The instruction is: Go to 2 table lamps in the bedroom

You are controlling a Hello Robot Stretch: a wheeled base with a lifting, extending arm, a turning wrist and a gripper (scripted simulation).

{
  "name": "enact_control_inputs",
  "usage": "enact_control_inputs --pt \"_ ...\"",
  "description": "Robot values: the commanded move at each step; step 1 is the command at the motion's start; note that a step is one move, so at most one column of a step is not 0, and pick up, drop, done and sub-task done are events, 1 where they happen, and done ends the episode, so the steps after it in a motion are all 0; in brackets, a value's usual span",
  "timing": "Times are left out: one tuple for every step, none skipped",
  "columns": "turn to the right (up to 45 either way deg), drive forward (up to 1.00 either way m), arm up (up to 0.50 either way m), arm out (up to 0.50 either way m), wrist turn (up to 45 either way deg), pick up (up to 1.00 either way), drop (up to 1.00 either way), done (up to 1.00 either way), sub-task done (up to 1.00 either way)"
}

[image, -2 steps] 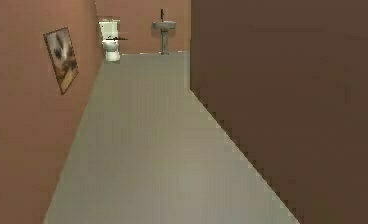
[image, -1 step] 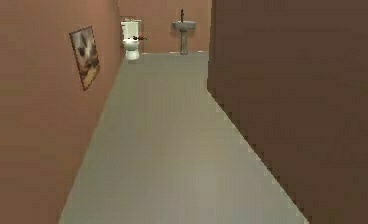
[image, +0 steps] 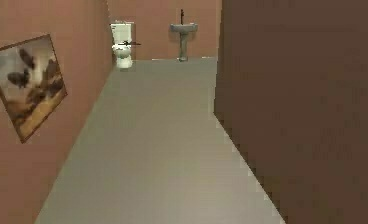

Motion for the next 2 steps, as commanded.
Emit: enact_control_inputs --pt "0.0 1.00 0.00 0.00 0.0 0.00 0.00 0.00 0.00" --pt "0.0 1.00 0.00 0.00 0.0 0.00 0.00 0.00 0.00"
